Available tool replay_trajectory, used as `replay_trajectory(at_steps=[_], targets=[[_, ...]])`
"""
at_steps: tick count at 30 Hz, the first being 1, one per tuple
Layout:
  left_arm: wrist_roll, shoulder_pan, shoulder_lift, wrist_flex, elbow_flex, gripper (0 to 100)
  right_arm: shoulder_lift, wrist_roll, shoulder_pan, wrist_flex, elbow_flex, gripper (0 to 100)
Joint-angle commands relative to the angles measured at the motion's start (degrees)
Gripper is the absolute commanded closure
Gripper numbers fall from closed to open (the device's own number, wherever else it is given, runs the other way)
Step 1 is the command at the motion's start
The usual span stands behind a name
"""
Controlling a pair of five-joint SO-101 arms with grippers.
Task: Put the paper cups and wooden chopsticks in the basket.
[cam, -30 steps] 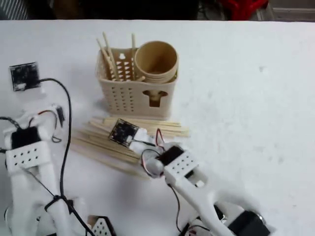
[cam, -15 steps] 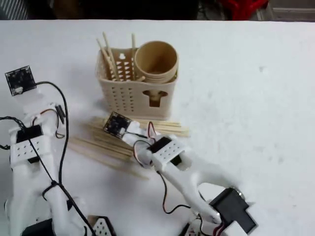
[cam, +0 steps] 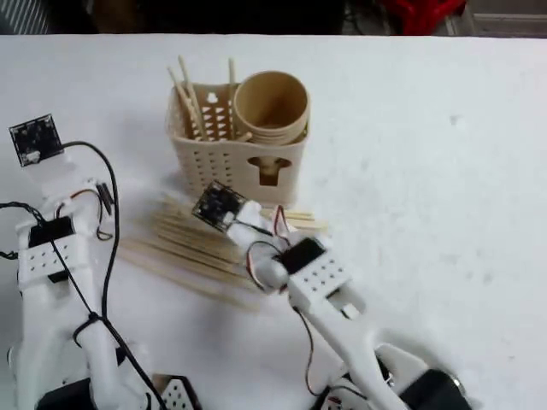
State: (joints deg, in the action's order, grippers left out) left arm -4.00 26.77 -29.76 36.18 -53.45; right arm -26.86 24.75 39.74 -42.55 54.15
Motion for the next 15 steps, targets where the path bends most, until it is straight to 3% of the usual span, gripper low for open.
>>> replay_trajectory(at_steps=[1,12,15], targets=[[-0.7,0.7,-0.1,-1.3,0.2,88,-6.9,-0.6,-0.7,-0.7,2.0,98.3],[-0.7,0.7,-0.1,-1.4,-0.1,88,-30.9,-2.6,-0.7,-6.2,8.0,98.3],[-0.7,0.7,-0.1,-1.4,-0.2,88,-32.8,1.4,-0.7,-10.7,8.1,98.3]])
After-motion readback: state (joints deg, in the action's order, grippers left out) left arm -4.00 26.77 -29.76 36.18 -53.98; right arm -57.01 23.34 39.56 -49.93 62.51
